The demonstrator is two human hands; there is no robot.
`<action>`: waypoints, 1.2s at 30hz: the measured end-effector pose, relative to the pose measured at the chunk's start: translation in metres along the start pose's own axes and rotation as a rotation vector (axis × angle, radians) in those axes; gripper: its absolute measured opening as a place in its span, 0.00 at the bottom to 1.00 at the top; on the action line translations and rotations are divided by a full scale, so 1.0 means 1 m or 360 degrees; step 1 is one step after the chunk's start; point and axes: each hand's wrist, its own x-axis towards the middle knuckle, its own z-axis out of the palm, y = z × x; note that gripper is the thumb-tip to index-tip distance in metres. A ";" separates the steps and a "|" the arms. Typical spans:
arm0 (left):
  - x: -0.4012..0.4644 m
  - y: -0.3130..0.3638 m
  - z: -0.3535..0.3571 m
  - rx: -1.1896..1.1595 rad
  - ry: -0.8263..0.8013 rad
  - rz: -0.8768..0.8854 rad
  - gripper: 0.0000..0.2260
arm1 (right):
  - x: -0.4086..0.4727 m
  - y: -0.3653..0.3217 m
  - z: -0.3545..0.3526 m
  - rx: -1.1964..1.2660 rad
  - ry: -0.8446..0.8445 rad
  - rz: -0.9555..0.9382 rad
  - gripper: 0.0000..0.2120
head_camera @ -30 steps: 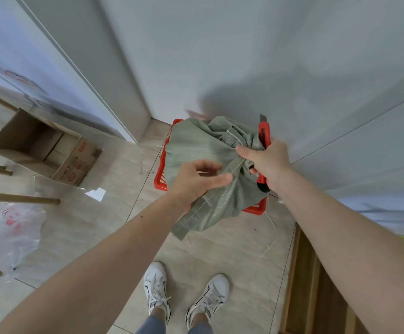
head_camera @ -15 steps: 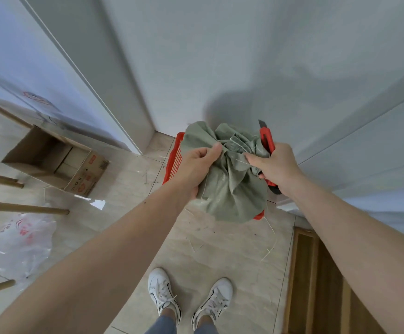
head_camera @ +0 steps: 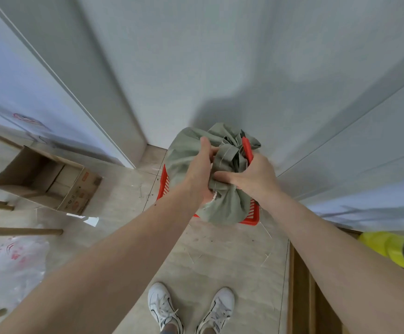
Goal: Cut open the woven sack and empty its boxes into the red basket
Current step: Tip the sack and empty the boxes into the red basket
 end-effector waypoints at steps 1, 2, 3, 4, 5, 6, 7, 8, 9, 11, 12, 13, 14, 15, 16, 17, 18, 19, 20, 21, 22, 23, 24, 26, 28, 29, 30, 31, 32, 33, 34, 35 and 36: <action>0.001 -0.001 -0.002 0.0017 -0.0017 -0.0005 0.28 | 0.000 0.000 0.001 0.0001 0.0067 -0.0003 0.28; 0.002 -0.002 -0.004 0.0033 -0.0026 -0.0001 0.29 | 0.001 -0.001 0.002 0.0003 0.0134 -0.0012 0.25; 0.002 -0.001 -0.005 0.0040 -0.0042 0.0012 0.30 | 0.002 -0.001 0.002 0.0009 0.0190 -0.0028 0.22; 0.002 -0.001 -0.006 0.0063 -0.0059 0.0023 0.30 | 0.003 -0.001 0.002 0.0022 0.0231 -0.0043 0.20; 0.003 0.000 -0.007 0.0076 -0.0072 0.0046 0.29 | 0.005 0.000 0.001 0.0044 0.0261 -0.0044 0.18; 0.003 0.001 -0.009 0.0086 -0.0083 0.0082 0.27 | 0.006 0.000 -0.001 0.0059 0.0280 -0.0031 0.18; 0.001 0.002 -0.010 0.0120 -0.0070 0.0122 0.24 | 0.007 -0.001 -0.003 0.0065 0.0288 -0.0017 0.18; -0.001 0.004 -0.011 0.0128 -0.0059 0.0145 0.21 | 0.008 -0.001 -0.006 0.0065 0.0287 -0.0003 0.18; -0.001 0.006 -0.014 0.0134 -0.0048 0.0159 0.20 | 0.008 -0.002 -0.009 0.0069 0.0285 -0.0003 0.17; -0.006 0.010 -0.016 0.0196 -0.0006 0.0183 0.19 | 0.007 -0.007 -0.014 0.0065 0.0289 -0.0018 0.15; -0.012 0.012 -0.015 0.0263 -0.0003 0.0198 0.19 | 0.005 -0.011 -0.017 0.0066 0.0288 -0.0021 0.15; -0.016 0.014 -0.014 0.0373 0.0022 0.0225 0.19 | 0.003 -0.015 -0.020 0.0070 0.0280 -0.0019 0.15; -0.022 0.015 -0.012 0.0461 0.0051 0.0263 0.18 | 0.001 -0.019 -0.022 0.0064 0.0265 -0.0014 0.16; -0.027 0.015 -0.011 0.0560 0.0087 0.0326 0.17 | -0.001 -0.024 -0.024 0.0053 0.0249 -0.0013 0.17; -0.037 0.016 -0.007 0.0626 0.0114 0.0367 0.18 | -0.005 -0.030 -0.027 0.0040 0.0235 -0.0013 0.17; -0.044 0.017 -0.005 0.0681 0.0151 0.0390 0.22 | -0.008 -0.036 -0.029 0.0036 0.0225 -0.0015 0.17; -0.047 0.015 -0.005 0.0738 0.0152 0.0450 0.29 | -0.011 -0.041 -0.032 0.0040 0.0219 -0.0019 0.17; -0.047 0.014 -0.006 0.0784 0.0146 0.0509 0.36 | -0.015 -0.046 -0.035 0.0042 0.0207 -0.0031 0.16; -0.047 0.015 -0.006 0.0848 0.0114 0.0549 0.39 | -0.020 -0.053 -0.039 0.0016 0.0175 -0.0041 0.15; -0.052 0.021 -0.005 0.0869 0.0057 0.0579 0.38 | -0.025 -0.059 -0.043 -0.0037 0.0124 -0.0048 0.14; -0.061 0.028 -0.002 0.0898 0.0000 0.0551 0.36 | -0.030 -0.065 -0.046 -0.0097 0.0077 -0.0054 0.14; -0.070 0.037 0.000 0.0875 -0.0081 0.0543 0.33 | -0.035 -0.070 -0.048 -0.0139 0.0053 -0.0059 0.14; -0.073 0.042 0.002 0.0861 -0.0118 0.0508 0.30 | -0.038 -0.075 -0.050 -0.0154 0.0051 -0.0072 0.13; -0.087 0.053 0.011 0.0762 -0.0310 0.0355 0.22 | -0.043 -0.088 -0.054 -0.0087 0.0081 -0.0120 0.09; -0.093 0.058 0.018 0.0618 -0.0420 0.0280 0.25 | -0.046 -0.100 -0.060 0.0105 0.0101 -0.0166 0.06; -0.092 0.062 0.019 0.0584 -0.0390 0.0314 0.27 | -0.047 -0.107 -0.063 0.0210 0.0115 -0.0187 0.06; -0.095 0.068 0.020 0.0540 -0.0318 0.0353 0.27 | -0.048 -0.112 -0.066 0.0289 0.0126 -0.0195 0.06; -0.095 0.072 0.020 0.0510 -0.0286 0.0370 0.27 | -0.048 -0.115 -0.068 0.0357 0.0132 -0.0184 0.06; -0.095 0.075 0.020 0.0472 -0.0262 0.0370 0.28 | -0.048 -0.116 -0.069 0.0425 0.0136 -0.0155 0.05; -0.090 0.075 0.019 0.0461 -0.0244 0.0356 0.28 | -0.047 -0.115 -0.068 0.0476 0.0142 -0.0113 0.04; -0.087 0.074 0.017 0.0472 -0.0216 0.0340 0.28 | -0.045 -0.111 -0.066 0.0496 0.0153 -0.0071 0.03; -0.084 0.070 0.016 0.0504 -0.0201 0.0320 0.26 | -0.042 -0.106 -0.062 0.0505 0.0180 -0.0030 0.03; -0.080 0.067 0.014 0.0500 -0.0192 0.0274 0.24 | -0.037 -0.099 -0.058 0.0518 0.0225 0.0016 0.03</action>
